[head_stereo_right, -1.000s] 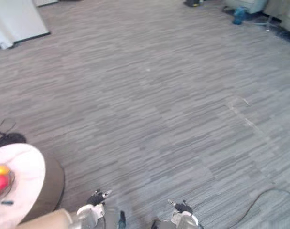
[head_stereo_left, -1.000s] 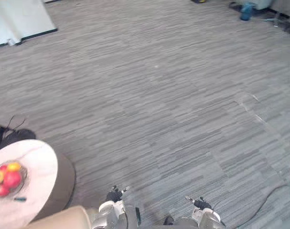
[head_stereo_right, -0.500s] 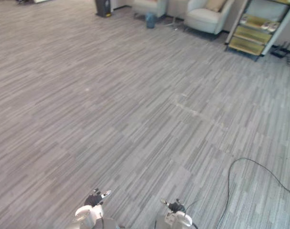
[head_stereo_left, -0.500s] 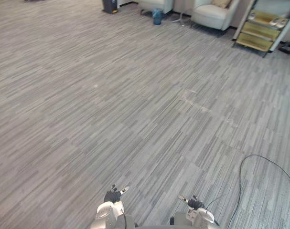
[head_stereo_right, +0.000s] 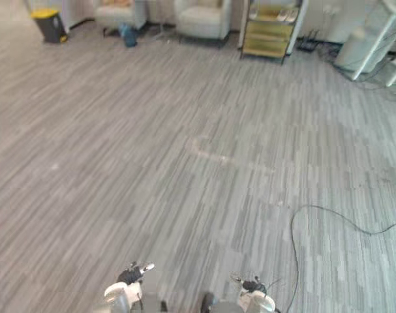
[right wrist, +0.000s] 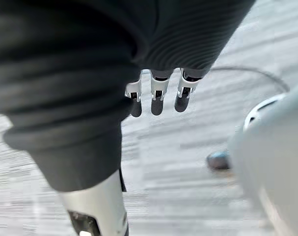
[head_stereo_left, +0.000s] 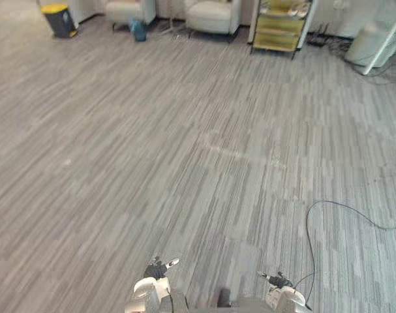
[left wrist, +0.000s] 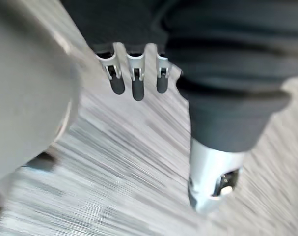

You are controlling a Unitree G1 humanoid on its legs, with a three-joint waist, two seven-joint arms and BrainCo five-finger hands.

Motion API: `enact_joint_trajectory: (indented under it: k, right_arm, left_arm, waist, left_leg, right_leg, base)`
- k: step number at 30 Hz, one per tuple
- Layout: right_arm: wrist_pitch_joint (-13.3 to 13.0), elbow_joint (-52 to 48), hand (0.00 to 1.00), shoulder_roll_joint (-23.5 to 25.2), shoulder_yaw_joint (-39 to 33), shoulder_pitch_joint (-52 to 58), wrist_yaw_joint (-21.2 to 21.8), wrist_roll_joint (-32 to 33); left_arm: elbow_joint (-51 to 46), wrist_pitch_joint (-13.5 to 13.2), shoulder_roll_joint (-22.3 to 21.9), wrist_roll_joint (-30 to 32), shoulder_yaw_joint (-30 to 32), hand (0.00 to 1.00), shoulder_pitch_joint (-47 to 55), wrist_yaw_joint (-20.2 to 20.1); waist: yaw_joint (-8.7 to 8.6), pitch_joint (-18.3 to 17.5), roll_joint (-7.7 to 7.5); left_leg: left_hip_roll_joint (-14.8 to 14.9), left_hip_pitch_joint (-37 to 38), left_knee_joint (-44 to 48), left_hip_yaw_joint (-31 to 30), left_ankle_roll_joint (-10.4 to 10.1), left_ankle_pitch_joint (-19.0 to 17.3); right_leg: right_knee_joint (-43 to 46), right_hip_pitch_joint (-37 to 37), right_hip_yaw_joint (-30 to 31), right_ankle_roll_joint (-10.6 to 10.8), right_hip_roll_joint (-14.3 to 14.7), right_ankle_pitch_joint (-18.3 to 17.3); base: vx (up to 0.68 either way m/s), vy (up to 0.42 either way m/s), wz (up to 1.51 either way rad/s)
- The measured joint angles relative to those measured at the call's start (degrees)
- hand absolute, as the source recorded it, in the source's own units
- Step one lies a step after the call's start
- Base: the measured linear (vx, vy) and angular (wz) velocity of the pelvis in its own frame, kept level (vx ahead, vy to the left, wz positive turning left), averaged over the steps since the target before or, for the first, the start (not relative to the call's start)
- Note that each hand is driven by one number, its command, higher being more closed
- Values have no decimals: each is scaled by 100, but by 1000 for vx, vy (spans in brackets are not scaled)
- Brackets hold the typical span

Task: Pick up cushions and gather them together orderly.

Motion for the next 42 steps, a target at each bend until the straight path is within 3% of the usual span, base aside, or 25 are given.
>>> enact_joint_trajectory:
  k: [3, 4, 5, 6, 8, 10, 11, 13, 15, 18, 20, 21, 22, 25, 26, 28, 29, 32, 33, 34, 36, 37, 39, 40, 42]
  right_arm:
    - [37, 26, 0, 1, -172, 50, -1, 0]
    - [54, 37, 0, -32, -175, 64, -2, -9]
    - [84, 116, 0, -34, -153, 50, 2, -13]
    - [96, 115, 0, -11, -155, 52, 21, -13]
    - [107, 65, 0, -28, -138, 133, 33, -56]
    - [100, -12, 0, -29, -42, 129, 51, -85]
    - [95, -47, 0, 0, 97, 138, 77, -85]
    - [82, -295, 0, 78, 204, 222, 106, -82]
    - [44, -447, 0, 129, 241, 249, 107, -92]
    - [-9, -353, 0, 105, 45, 119, 125, -91]
    - [-8, -126, 0, 42, -7, 18, 125, -81]
    - [-4, -77, 0, -71, -41, 13, 137, -77]
    - [-4, 22, 0, -197, -87, -14, 143, -84]
    - [14, 71, 0, -321, -164, 9, 157, -88]
    - [12, 1, 0, -345, -158, 39, 141, -81]
    - [-1, -21, 0, -340, -89, 118, 102, -64]
    - [20, 4, 0, -299, -27, 139, 75, -61]
    - [64, 142, 0, -225, -10, 5, 60, -56]
    - [65, 239, 0, -215, -109, -107, 60, -55]
    - [87, 251, 0, -208, -181, -145, 60, -55]
    - [87, 263, 0, -267, -232, -144, 63, -70]
    - [108, 271, 0, -234, -206, -142, 66, -80]
    - [126, 286, 0, -150, -150, -144, 73, -97]
    - [126, 264, 0, -153, -150, -96, 85, -121]
    - [125, 260, 0, -151, -151, 28, 103, -223]
  left_arm:
    - [5, -11, -20, 10, -14, 0, 64, 1]
    - [21, -11, -22, 16, -10, 0, 75, 0]
    - [60, -11, 44, 38, -7, 0, 71, 6]
    - [98, -10, 139, 103, -63, 0, 44, 6]
    - [175, 10, 162, 129, -112, 0, -4, -2]
    - [155, 16, 160, 134, -121, 0, 33, -9]
    - [153, 44, 181, 133, -208, 0, 43, -15]
    - [152, 106, 186, 133, -293, 0, 26, -8]
    - [150, 110, 185, 136, -345, 0, 9, -8]
    - [181, 106, 243, 141, -350, 0, -49, -8]
    - [353, 110, 389, 197, -485, 0, -27, -26]
    - [486, 115, 369, 245, -491, 0, -45, -25]
    - [548, 113, 283, 248, -492, 0, -2, -19]
    - [548, 111, 124, 238, -190, 0, 141, -19]
    - [493, 116, 80, 230, -51, 0, 137, -18]
    - [445, 115, 85, 228, 73, 0, 181, -24]
    - [358, 101, 153, 228, 74, 0, 175, -27]
    - [186, 79, 203, 227, 48, 0, 175, -35]
    - [152, 59, 196, 228, 32, 0, 163, -38]
    - [150, 39, 191, 231, -7, 0, 157, -36]
    - [186, 6, 171, 240, -132, 0, 180, -37]
    - [233, 1, 164, 213, -83, 0, 182, -58]
    - [305, 8, 338, 306, -144, 0, 20, -115]
    - [302, 2, 337, 312, -135, 0, 14, -131]
    - [302, 5, 349, 318, -115, 0, 44, -129]
  waist:
    - [41, -80, 108]
    - [68, -104, 128]
    - [108, -191, 17]
    - [50, -270, -131]
    - [86, -274, -201]
    - [170, -275, -203]
    - [121, -245, -182]
    - [35, -209, -185]
    - [-10, -189, -161]
    - [-146, -153, -188]
    - [-332, -140, -321]
    - [-379, -124, -279]
    - [-346, -143, -71]
    - [-328, -225, 227]
    - [-384, -175, 338]
    - [-298, -82, 316]
    - [-237, -38, 245]
    - [-142, -66, 92]
    - [-71, -64, 88]
    - [-32, -75, 108]
    - [145, -107, 292]
    - [230, -118, 239]
    - [168, -162, -40]
    - [183, -174, -82]
    - [238, -178, -148]
  left_leg:
    - [-383, -10, -2987, -536, -223, 283]
    - [-436, 9, -3367, -698, -299, 833]
    - [-631, 185, -3508, -651, -213, 920]
    - [-771, 160, -3414, -594, -43, 800]
    - [-810, 335, -3113, -343, 106, 420]
    - [-824, 813, -3219, -124, 167, 217]
    - [-838, 1268, -3344, -57, 204, 78]
    - [-844, 1818, -3494, 46, 202, 10]
    - [-787, 2251, -3800, 140, 182, -12]
    - [-615, 2806, -4326, 153, 74, -244]
    - [-720, 2914, -4327, -99, 69, -365]
    - [-707, 3060, -4302, -355, 54, -427]
    - [-555, 3056, -4136, -554, 54, -425]
    - [-280, 2251, -2245, -898, -90, -334]
    - [-74, 1682, -866, -912, -414, 215]
    - [221, 1203, 411, -796, -392, 1202]
    - [266, 778, 1061, -625, -217, 693]
    - [5, -2, 326, 12, -121, -59]
    - [-249, -199, -885, 310, -109, -106]
    - [-417, -225, -1857, 404, -145, 33]
    - [-592, -340, -3837, 186, -177, 1179]
    - [-609, -309, -3821, 106, 59, 1648]
    - [-925, -230, -3725, 76, 494, 1344]
    - [-937, -203, -3570, 131, 543, 1204]
    - [-994, 120, -3463, 199, 544, 862]
  right_leg:
    - [-109, 211, 390, 241, -118, -274]
    - [-141, 294, 520, 325, -138, -365]
    - [-205, 426, 730, 464, -272, -403]
    - [-177, 431, 792, 542, -433, -444]
    - [513, 307, 987, 708, -590, -539]
    - [2266, -289, 1127, 1304, -615, -555]
    - [3863, -885, 1147, 1996, -663, -253]
    - [5048, -1450, 827, 1775, -818, -333]
    - [4978, -1883, 301, 1478, -1019, -476]
    - [3350, -2260, -391, 1064, -1028, -519]
    - [1506, -2305, -124, 844, -866, 263]
    - [1601, -2300, 45, 698, -751, 677]
    - [1695, -2275, -12, 605, -631, 513]
    - [1704, -2083, -116, 479, -386, 112]
    - [1584, -1730, -207, 380, -224, -53]
    - [1256, -1096, -206, 238, -54, -199]
    - [905, -517, -188, 148, -23, -316]
    - [254, 248, -62, 195, -159, -292]
    - [25, 476, 6, 197, -260, -291]
    - [-105, 589, 33, 201, -289, -292]
    - [-468, 933, 289, 304, -123, -337]
    - [-539, 1050, 397, 416, -135, -406]
    - [-356, 1077, 499, 505, -428, -376]
    - [-40, 1005, 606, 515, -471, -382]
    - [1144, 719, 773, 874, -554, -394]
  base:
    - [413, 167, -73]
    - [518, 237, -63]
    - [601, 200, -45]
    - [739, 218, -32]
    - [561, 168, -38]
    - [436, 152, -63]
    - [397, 97, -36]
    - [399, 41, -22]
    - [338, -19, -12]
    - [393, -109, 5]
    - [453, -265, 21]
    - [487, -277, 9]
    - [495, -289, -16]
    - [474, -266, -17]
    - [494, -245, 5]
    - [566, -225, 2]
    - [500, -170, 1]
    - [466, -142, -20]
    - [530, -71, -43]
    - [528, -52, -54]
    - [631, 63, -67]
    - [721, 115, -48]
    - [578, 106, 7]
    - [544, 124, 7]
    - [523, 111, -15]
